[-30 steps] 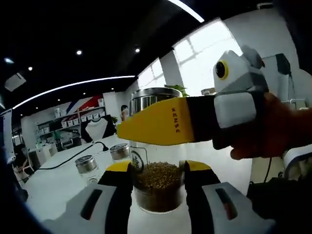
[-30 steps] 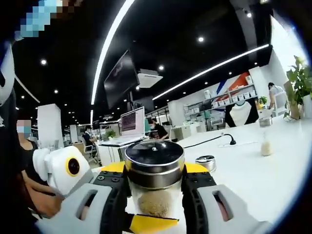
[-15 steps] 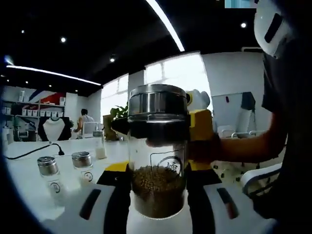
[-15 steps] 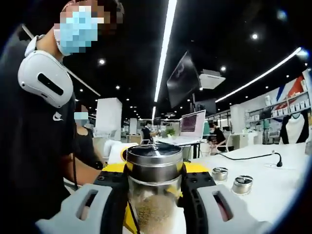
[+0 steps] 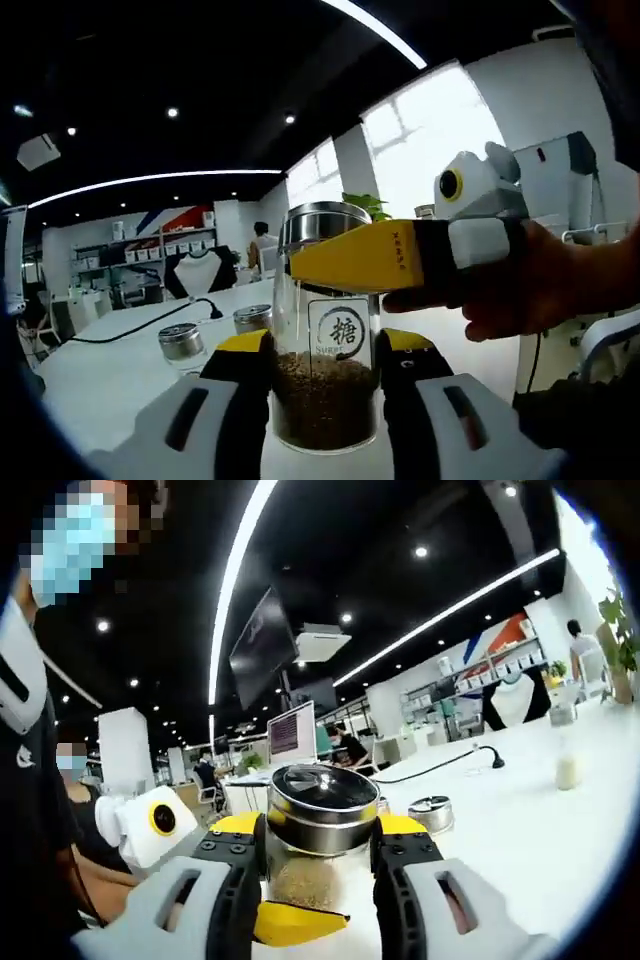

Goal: Rotate the seasoning bottle until the label or dispensing opening points toward the visible target arrow and the bottle remains upright within the marked orientation range

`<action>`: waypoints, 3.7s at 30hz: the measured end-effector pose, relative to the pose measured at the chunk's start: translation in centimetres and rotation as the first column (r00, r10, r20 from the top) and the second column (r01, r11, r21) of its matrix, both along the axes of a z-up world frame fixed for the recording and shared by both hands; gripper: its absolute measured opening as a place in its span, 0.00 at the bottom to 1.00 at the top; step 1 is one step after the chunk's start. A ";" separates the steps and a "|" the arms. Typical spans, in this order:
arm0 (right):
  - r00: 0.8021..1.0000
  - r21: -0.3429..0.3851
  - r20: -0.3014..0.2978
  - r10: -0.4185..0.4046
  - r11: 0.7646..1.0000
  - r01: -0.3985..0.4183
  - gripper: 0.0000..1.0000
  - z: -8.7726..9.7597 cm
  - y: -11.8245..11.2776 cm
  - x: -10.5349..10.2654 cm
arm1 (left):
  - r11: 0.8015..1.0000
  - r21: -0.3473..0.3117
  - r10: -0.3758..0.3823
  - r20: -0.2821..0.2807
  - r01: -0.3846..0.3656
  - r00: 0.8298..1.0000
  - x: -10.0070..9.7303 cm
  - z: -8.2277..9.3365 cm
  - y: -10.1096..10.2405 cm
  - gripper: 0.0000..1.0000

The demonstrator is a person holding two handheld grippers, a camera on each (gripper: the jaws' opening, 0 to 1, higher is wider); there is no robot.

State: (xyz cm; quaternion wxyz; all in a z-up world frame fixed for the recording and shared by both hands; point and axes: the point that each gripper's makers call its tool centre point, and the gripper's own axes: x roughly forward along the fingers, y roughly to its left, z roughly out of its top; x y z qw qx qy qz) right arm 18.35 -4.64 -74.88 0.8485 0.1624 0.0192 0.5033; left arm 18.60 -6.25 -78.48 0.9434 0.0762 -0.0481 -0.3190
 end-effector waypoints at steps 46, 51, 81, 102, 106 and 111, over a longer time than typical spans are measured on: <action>0.998 -0.152 0.048 -0.047 0.987 0.054 0.39 -1.3 -0.2 -0.3 | 0.997 0.005 0.071 -0.016 -0.071 0.997 0.1 -1.5 -0.4 0.43; 0.994 -0.189 0.106 -0.020 0.981 0.040 0.39 -0.5 -0.5 0.1 | 0.999 -0.041 0.025 -0.022 -0.025 0.999 0.3 -0.9 -0.9 0.43; 0.980 -0.305 0.153 -0.129 0.937 0.171 0.38 -2.3 -5.6 7.9 | 0.994 -0.105 -0.025 -0.169 0.007 0.985 -0.2 -2.1 2.5 0.85; 0.972 -0.359 0.176 -0.153 0.910 0.208 0.39 -3.5 -8.1 11.9 | 0.991 -0.125 0.021 -0.213 -0.048 0.977 -0.4 -2.9 4.6 0.97; 0.974 -0.346 0.165 -0.154 0.916 0.203 0.39 -3.6 -8.2 12.3 | 0.991 -0.127 0.023 -0.215 -0.052 0.976 -0.4 -2.9 4.7 0.97; 0.975 -0.333 0.166 -0.146 0.923 0.195 0.39 -3.7 -7.9 12.3 | 0.990 -0.130 0.023 -0.212 -0.052 0.977 -0.4 -2.8 4.8 0.98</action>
